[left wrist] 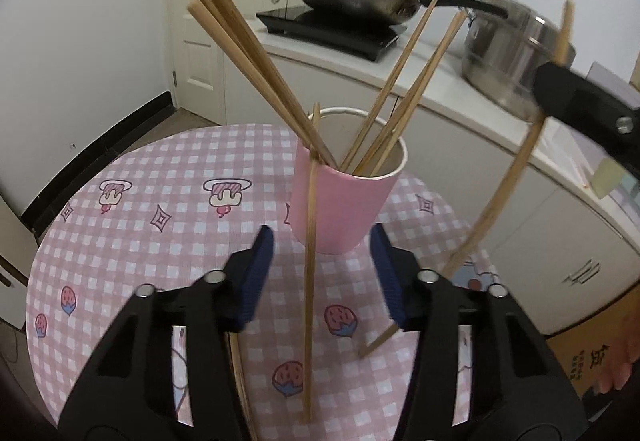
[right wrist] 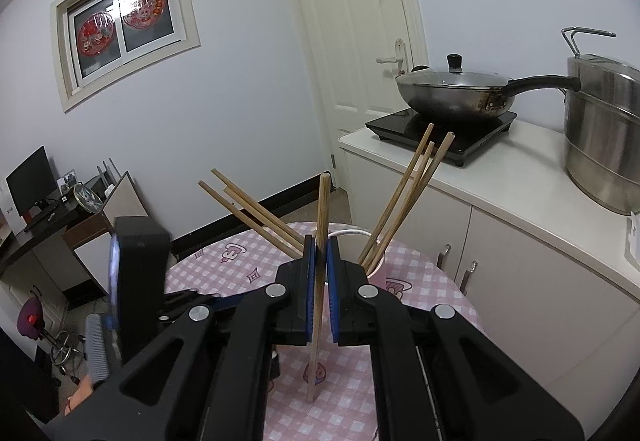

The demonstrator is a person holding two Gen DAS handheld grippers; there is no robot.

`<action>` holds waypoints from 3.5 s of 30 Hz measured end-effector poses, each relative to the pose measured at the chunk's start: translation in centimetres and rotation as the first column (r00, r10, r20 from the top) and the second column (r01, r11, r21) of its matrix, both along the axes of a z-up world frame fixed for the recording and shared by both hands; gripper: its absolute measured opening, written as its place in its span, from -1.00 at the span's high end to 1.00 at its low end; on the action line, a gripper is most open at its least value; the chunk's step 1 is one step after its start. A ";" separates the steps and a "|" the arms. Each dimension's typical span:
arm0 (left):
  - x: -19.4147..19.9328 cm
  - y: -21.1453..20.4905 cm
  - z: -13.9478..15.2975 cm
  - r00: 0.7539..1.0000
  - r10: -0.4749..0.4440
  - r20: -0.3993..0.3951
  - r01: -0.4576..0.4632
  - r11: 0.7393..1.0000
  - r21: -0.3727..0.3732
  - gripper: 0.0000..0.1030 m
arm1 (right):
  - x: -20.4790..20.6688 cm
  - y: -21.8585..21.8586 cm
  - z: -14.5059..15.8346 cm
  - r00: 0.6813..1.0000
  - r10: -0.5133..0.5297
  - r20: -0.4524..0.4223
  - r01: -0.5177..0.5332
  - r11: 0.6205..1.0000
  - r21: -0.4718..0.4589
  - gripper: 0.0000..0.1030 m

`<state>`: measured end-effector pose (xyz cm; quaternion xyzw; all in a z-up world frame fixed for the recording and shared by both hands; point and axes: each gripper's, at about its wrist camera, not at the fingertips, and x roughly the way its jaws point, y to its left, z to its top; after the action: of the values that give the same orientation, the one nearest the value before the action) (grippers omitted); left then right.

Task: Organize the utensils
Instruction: 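Carry both held chopsticks over the pink cup, then lower both held chopsticks into the pink cup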

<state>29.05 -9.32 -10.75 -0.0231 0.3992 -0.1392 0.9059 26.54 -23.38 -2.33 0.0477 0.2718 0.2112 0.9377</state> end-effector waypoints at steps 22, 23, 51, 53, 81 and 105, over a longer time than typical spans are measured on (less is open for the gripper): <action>-0.4 1.5 1.4 0.997 0.026 0.073 -0.023 0.999 -0.034 0.88 | 0.5 0.7 0.2 1.000 0.008 -0.001 -0.008 1.000 -0.011 0.91; -0.8 1.6 1.8 0.996 0.026 0.084 -0.023 0.999 -0.044 0.88 | 0.4 0.8 0.4 1.000 0.010 0.002 -0.010 1.000 -0.013 0.91; -5.9 4.3 13.1 0.836 0.241 0.494 -0.121 0.957 -0.262 0.88 | 0.5 2.3 8.6 0.961 -0.052 0.271 0.072 0.995 -0.065 0.92; -5.3 3.8 13.3 0.827 0.238 0.509 -0.107 0.956 -0.272 0.88 | 0.8 2.4 8.7 0.953 -0.063 0.296 0.089 0.993 -0.074 0.92; 2.3 -0.9 8.3 0.793 0.239 0.561 -0.122 0.964 -0.238 0.88 | 4.5 -0.1 3.0 0.981 -0.049 0.189 0.052 0.999 -0.015 0.92; 3.8 -2.2 6.0 0.818 0.219 0.532 -0.137 0.972 -0.191 0.87 | 5.4 -0.8 1.2 0.993 -0.026 0.113 0.024 1.000 0.020 0.91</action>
<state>32.83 -11.48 -4.71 -0.0848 0.1073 -0.0829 0.9871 31.96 -24.22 -1.12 0.0476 0.2155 0.2042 0.9537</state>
